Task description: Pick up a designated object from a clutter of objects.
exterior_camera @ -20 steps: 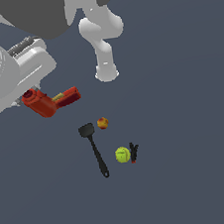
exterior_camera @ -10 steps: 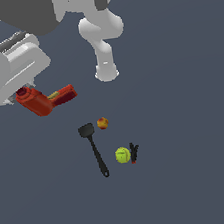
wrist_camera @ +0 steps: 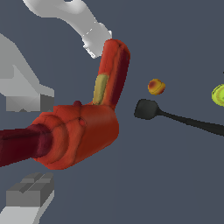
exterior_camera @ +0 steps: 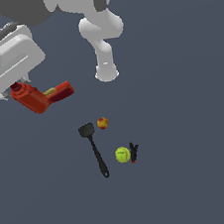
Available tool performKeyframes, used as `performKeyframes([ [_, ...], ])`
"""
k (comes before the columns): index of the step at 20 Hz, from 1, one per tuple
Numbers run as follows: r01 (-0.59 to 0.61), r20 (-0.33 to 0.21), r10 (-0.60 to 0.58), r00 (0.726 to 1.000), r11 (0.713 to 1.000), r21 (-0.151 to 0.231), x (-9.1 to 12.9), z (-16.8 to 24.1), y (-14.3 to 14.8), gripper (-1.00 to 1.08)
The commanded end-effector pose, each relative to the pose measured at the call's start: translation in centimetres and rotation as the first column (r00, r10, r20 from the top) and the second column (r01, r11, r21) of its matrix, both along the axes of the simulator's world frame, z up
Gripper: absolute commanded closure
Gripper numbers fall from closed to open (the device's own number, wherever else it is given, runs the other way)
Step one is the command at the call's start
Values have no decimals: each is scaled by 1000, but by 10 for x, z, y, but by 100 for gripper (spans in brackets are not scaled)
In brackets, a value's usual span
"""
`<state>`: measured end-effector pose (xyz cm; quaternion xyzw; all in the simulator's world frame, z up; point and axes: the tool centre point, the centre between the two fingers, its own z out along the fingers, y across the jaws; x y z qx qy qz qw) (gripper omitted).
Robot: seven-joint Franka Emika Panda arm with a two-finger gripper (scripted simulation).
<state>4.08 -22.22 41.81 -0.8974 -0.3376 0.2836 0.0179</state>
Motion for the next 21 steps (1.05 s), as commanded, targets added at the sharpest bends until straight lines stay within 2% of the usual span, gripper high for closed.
performKeyframes([
  [1,1,4,-1,1000,1000,-1,-3,11,-5,108],
  [10,1,4,-1,1000,1000,-1,-12,37,-19,108],
  [21,1,4,-1,1000,1000,-1,-14,43,-23,108],
])
